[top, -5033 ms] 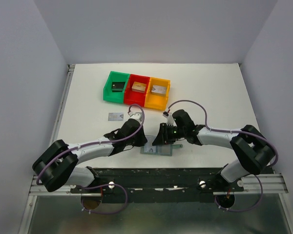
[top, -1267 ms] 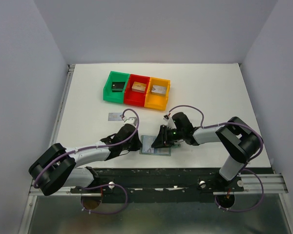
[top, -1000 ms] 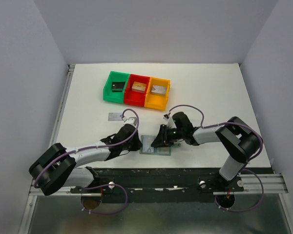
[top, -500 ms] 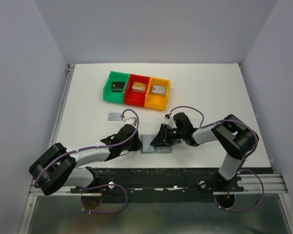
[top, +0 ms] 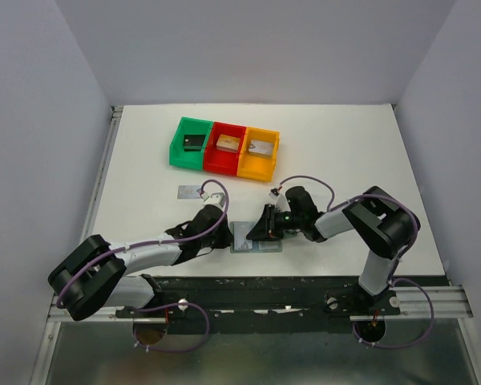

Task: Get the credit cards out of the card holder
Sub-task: Remove the credit card from the card holder.

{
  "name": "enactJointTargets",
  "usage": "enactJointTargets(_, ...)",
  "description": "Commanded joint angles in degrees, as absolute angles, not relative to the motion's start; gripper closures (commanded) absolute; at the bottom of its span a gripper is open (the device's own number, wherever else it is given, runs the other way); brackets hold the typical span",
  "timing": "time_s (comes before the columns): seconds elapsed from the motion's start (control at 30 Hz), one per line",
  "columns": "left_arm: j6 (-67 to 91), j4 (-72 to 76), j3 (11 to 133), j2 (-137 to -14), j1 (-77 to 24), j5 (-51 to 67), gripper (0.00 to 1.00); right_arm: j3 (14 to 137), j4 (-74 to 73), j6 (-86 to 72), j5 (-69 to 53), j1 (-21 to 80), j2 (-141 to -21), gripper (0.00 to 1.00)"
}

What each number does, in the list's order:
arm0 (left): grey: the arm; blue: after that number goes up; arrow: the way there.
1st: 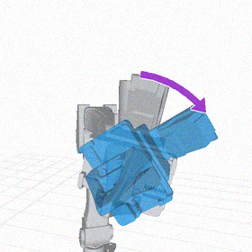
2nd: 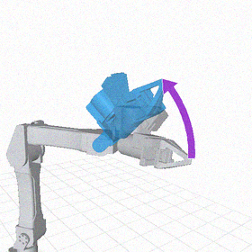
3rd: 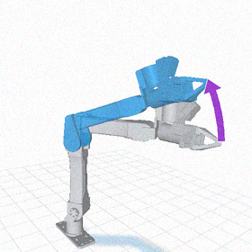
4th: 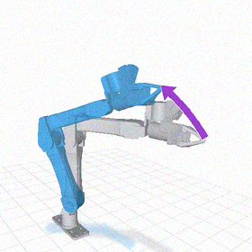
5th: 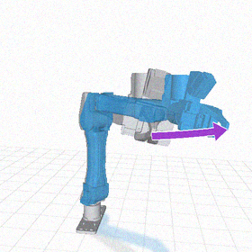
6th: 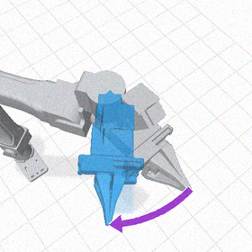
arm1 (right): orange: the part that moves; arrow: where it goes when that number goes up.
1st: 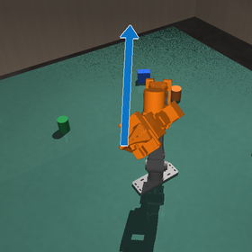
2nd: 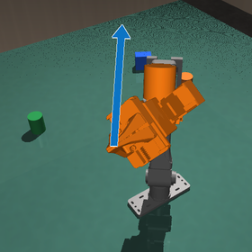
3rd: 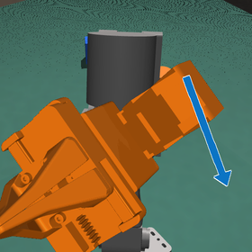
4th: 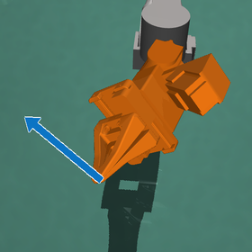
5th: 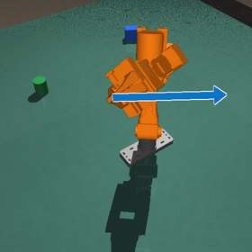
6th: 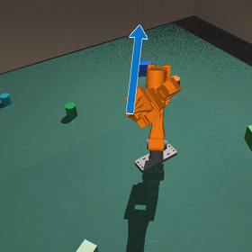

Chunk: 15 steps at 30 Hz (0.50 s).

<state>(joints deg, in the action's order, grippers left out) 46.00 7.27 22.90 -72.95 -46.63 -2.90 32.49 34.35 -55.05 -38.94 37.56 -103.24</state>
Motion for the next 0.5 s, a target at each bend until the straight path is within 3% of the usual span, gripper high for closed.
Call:
enactJointTargets(0.0,46.49,6.33,21.62,-75.67,-47.28,-1.41,0.98,31.38,42.53,-56.86,-41.57,37.88,-106.08,0.64)
enactJointTargets(0.47,46.05,7.29,22.59,-77.61,-47.64,-0.44,0.99,32.61,44.65,-57.57,-44.3,37.88,-107.67,0.64)
